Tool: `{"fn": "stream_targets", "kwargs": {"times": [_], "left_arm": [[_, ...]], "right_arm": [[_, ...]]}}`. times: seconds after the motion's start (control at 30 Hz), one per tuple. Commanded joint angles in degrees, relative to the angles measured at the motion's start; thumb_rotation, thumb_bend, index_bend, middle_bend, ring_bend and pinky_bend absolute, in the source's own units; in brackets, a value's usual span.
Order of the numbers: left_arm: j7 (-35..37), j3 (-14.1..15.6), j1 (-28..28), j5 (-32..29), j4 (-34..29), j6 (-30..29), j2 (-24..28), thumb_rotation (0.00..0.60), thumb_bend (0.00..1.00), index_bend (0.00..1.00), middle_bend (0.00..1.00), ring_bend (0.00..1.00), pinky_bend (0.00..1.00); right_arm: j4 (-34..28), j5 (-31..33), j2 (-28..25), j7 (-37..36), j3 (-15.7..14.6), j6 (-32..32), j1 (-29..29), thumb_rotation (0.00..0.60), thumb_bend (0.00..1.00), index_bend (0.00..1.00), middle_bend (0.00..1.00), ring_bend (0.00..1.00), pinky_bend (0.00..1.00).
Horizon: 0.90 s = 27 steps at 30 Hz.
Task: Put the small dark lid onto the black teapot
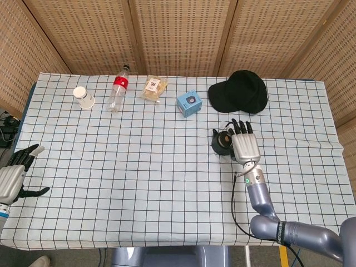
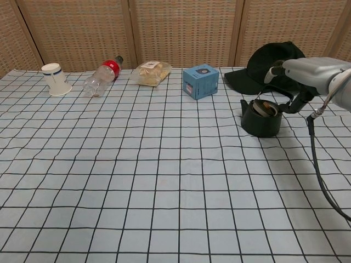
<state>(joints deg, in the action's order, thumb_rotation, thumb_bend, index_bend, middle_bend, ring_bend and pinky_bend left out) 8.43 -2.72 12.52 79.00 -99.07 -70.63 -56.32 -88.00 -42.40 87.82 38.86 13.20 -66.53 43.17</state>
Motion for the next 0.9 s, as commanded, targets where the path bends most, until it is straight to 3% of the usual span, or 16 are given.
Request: {"fn": "stream_targets", "kwargs": {"times": [0.03, 0.9], "left_arm": [[0.07, 0.03, -0.06, 0.17, -0.12, -0.17, 0.08, 0.600, 0.11, 0.00, 0.00, 0.00, 0.00], [1.46, 0.45, -0.04, 0.95, -0.42, 0.08, 1.06, 0.600, 0.11, 0.00, 0.00, 0.00, 0.00]], "right_arm": [[0.02, 0.28, 0.36, 0.08, -0.42, 0.03, -0.26, 0.600, 0.67, 0.22, 0.00, 0.00, 0.00], [3.86, 1.17, 6.32, 0.98, -1.24, 2.12, 0.63, 0.600, 0.63, 0.22, 0.00, 0.00, 0.00]]}}
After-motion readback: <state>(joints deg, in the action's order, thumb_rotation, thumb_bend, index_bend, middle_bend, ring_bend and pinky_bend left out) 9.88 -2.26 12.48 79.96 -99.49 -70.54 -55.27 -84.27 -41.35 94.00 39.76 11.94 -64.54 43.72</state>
